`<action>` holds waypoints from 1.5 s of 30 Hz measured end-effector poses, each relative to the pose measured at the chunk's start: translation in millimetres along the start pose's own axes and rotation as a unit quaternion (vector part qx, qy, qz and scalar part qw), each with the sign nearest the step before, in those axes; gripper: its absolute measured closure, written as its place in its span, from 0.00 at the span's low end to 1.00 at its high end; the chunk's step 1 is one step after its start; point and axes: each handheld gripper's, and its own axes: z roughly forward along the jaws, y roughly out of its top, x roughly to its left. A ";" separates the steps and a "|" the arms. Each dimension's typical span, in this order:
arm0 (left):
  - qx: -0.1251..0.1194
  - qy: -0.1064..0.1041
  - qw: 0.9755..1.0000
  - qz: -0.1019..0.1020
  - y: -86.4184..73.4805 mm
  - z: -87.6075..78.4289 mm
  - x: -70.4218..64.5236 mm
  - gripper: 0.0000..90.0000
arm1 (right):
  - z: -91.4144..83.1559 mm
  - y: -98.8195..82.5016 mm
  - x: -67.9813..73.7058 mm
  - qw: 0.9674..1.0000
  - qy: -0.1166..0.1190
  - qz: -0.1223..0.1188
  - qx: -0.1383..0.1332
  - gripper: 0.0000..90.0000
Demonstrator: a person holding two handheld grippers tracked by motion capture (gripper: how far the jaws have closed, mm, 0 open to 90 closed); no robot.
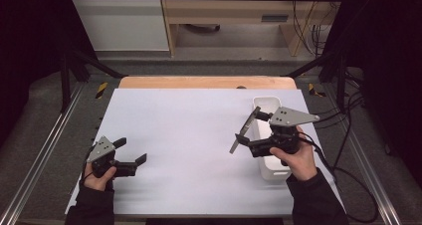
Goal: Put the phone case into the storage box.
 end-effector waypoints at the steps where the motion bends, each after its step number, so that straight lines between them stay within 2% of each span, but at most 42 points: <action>1: 0.001 0.000 1.000 0.000 -0.4 0.2 0.3 0.00 | -1.2 2.1 -0.3 1.000 -0.002 0.002 -0.002 0.13; 7: 0.001 0.001 1.000 0.002 -1.0 0.9 0.5 0.00 | -6.7 12.2 -3.7 1.000 -0.018 0.007 -0.006 0.13; 11: 0.000 0.001 1.000 0.002 -1.0 1.0 0.6 0.00 | -12.6 18.6 -9.4 0.999 -0.031 0.019 -0.012 0.13; 20: 0.001 -0.004 1.000 0.004 -1.6 1.9 0.2 0.00 | -22.3 33.3 -21.8 0.998 -0.062 0.027 -0.018 0.13; 35: 0.002 -0.005 1.000 0.005 -2.0 2.7 0.3 0.00 | -16.7 41.6 -42.5 0.992 -0.116 0.045 0.001 0.13; 45: 0.002 -0.007 1.000 0.007 -2.1 3.5 0.1 0.00 | -8.0 45.1 -58.1 0.987 -0.152 0.055 0.018 0.13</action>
